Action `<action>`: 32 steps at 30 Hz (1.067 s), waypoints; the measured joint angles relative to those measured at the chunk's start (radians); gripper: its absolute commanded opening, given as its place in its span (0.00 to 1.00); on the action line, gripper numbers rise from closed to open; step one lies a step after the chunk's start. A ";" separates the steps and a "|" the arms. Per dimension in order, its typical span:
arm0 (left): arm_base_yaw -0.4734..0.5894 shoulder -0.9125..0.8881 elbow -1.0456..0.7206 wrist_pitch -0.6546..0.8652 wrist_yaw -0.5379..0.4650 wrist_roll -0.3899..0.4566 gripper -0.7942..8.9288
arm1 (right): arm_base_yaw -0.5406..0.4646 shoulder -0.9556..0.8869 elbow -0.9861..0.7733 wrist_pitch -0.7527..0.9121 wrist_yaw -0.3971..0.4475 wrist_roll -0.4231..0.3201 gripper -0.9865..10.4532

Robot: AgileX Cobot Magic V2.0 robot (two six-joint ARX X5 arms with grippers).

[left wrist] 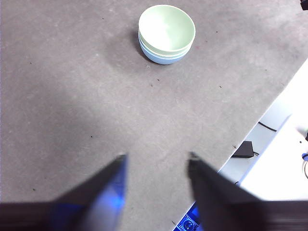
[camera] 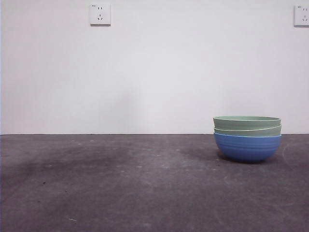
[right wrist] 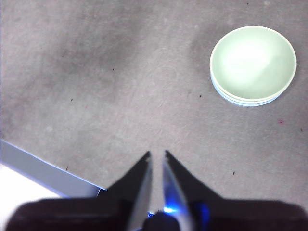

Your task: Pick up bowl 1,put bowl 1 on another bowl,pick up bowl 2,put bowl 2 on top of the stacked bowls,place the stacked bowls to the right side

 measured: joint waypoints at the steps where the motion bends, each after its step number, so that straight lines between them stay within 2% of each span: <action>1: 0.000 0.000 0.000 0.000 0.000 0.000 0.07 | 0.002 0.000 0.000 0.000 0.000 0.000 0.08; 24: 0.000 0.000 0.000 0.046 -0.002 0.000 0.08 | -0.019 0.000 0.000 -0.001 0.014 0.026 0.09; 28: 0.039 -0.029 -0.003 0.088 -0.019 0.064 0.08 | -0.019 0.000 0.000 -0.001 0.014 0.026 0.09; 32: 0.129 -0.114 -0.031 0.280 0.000 0.140 0.08 | -0.019 0.000 0.000 -0.001 0.014 0.026 0.09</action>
